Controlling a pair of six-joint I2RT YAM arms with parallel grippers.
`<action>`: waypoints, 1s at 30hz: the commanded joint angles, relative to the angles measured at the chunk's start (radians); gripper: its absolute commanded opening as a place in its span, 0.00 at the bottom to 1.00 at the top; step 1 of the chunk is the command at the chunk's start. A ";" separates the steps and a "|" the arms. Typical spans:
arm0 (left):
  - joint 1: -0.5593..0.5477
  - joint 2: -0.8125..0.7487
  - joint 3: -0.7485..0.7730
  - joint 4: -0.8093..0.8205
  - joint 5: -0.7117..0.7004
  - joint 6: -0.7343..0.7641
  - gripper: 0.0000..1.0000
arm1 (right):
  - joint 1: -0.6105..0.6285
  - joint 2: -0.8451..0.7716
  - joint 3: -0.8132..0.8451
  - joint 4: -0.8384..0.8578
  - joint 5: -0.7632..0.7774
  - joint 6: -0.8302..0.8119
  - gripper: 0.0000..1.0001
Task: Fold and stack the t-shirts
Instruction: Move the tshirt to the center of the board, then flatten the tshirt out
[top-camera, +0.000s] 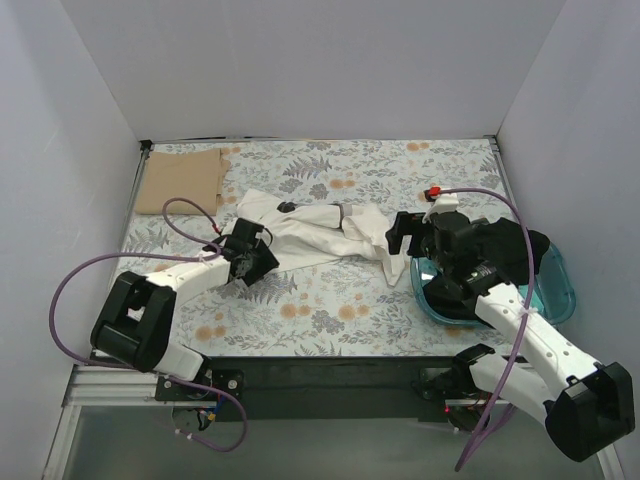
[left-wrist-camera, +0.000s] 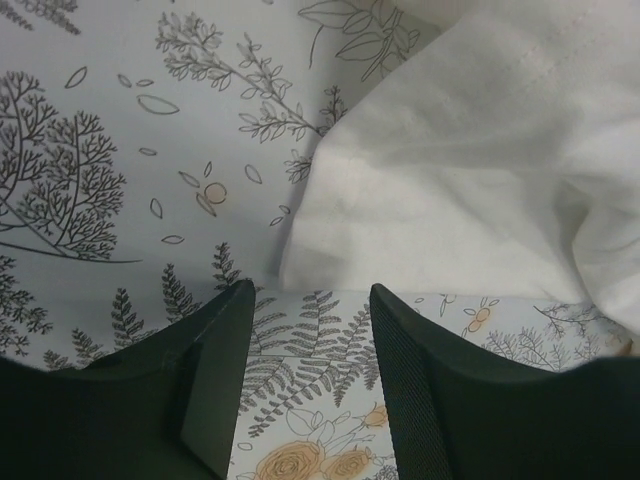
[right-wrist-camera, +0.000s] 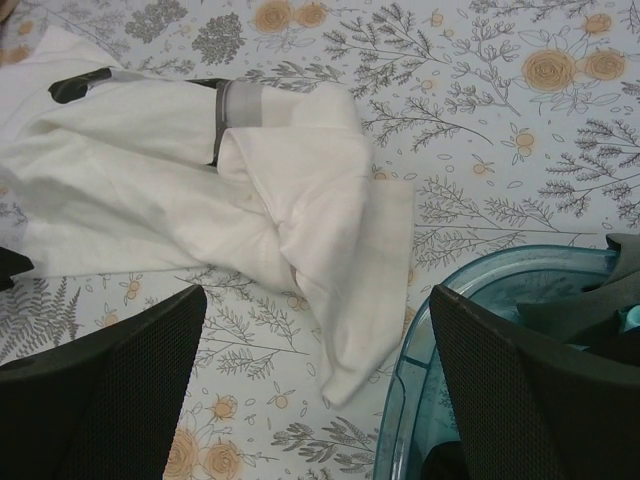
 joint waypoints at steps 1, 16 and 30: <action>-0.009 0.033 0.040 0.006 -0.018 0.000 0.48 | 0.003 -0.044 -0.007 0.059 0.004 0.008 0.98; -0.022 0.074 0.063 0.007 -0.059 0.017 0.00 | 0.003 -0.057 -0.027 0.060 0.007 -0.017 0.98; -0.019 -0.488 -0.027 -0.491 -0.589 -0.352 0.00 | 0.147 0.190 0.097 0.007 -0.192 -0.175 0.97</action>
